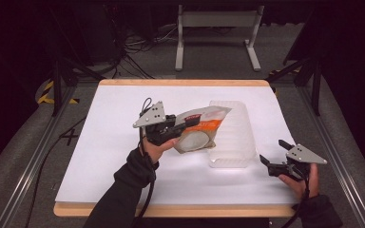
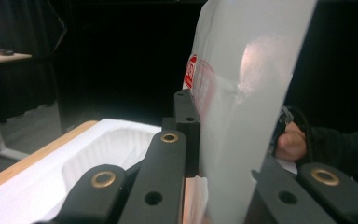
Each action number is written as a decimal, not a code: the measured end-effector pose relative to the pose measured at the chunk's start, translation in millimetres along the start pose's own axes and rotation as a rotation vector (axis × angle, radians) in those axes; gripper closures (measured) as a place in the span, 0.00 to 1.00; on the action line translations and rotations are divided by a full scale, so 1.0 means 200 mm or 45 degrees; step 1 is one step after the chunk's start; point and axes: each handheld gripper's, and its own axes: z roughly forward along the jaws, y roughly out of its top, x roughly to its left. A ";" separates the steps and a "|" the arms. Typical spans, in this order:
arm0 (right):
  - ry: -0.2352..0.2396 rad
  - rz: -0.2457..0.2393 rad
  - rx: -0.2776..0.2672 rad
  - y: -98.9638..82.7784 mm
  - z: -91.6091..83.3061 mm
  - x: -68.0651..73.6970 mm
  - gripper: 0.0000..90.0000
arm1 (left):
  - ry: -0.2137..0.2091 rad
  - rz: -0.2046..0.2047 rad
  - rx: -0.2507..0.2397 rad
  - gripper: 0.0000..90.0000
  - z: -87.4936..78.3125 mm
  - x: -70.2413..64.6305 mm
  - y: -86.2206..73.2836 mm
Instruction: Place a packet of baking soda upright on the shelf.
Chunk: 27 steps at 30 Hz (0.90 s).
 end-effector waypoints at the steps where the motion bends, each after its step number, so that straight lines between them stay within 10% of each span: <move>1: 0.000 0.000 0.000 0.00 0.00 0.00 0.10 | -0.009 0.004 -0.002 1.00 0.02 0.00 0.00; 27: 0.018 -0.003 0.007 0.00 0.00 0.00 0.10 | -0.183 -0.037 -0.072 1.00 0.42 -0.11 0.00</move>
